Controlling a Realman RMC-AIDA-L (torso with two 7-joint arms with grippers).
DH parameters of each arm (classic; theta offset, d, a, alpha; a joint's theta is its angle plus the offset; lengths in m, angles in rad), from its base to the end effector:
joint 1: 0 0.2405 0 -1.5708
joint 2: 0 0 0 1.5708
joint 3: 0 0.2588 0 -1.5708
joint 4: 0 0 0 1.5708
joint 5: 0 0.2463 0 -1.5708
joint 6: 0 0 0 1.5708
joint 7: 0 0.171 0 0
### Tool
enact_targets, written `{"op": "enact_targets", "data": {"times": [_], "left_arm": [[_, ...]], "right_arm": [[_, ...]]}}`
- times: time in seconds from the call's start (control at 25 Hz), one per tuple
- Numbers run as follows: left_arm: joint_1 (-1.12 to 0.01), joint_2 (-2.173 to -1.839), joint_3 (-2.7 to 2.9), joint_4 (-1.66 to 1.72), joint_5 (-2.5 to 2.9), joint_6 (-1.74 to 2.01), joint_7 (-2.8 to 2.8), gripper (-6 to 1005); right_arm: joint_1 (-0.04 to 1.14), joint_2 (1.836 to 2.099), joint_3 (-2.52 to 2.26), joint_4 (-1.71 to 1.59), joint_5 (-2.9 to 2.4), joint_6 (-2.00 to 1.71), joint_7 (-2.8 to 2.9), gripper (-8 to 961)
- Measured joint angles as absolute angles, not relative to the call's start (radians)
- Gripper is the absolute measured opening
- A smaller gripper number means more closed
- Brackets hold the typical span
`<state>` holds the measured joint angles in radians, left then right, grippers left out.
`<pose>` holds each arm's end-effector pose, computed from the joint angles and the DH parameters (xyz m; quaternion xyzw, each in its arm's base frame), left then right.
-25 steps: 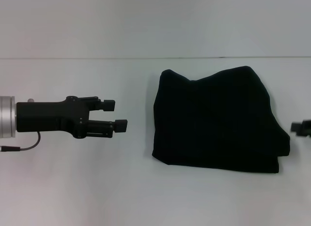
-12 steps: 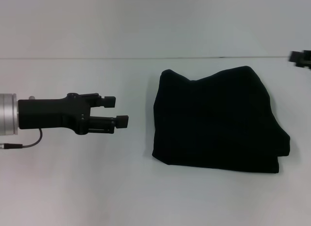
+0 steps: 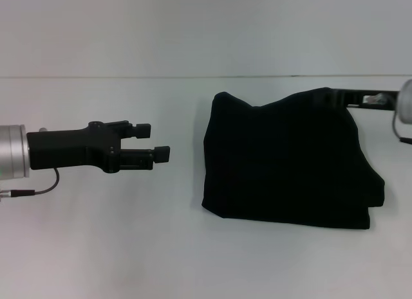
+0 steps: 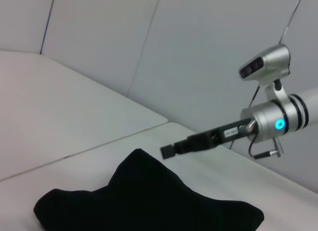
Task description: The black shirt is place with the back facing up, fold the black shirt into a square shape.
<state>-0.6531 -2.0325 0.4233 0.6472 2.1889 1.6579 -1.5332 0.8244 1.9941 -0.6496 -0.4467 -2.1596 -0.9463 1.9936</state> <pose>-0.2650 0.3935 0.0150 -0.9220 -0.2659 -0.2551 0.1191 0.2695 0.4980 -0.0132 -0.8178 0.4705 0.1776 0.2799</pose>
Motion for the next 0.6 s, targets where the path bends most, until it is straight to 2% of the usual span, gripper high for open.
{"op": "enact_targets", "data": {"times": [0.16,0.6], "left_arm": [[-0.657,-2.033,0.425,0.644,2.189,1.646,-1.533,867],[-0.669,-2.044,0.426,0.614,2.182,1.579,-1.533,866]], "right_arm": [[0.848,2.020,-0.733,-0.418,-2.159,-0.814,1.989,-1],[0.899,2.069,-0.920,-0.314,-2.161,-0.486,1.982,-2]]}}
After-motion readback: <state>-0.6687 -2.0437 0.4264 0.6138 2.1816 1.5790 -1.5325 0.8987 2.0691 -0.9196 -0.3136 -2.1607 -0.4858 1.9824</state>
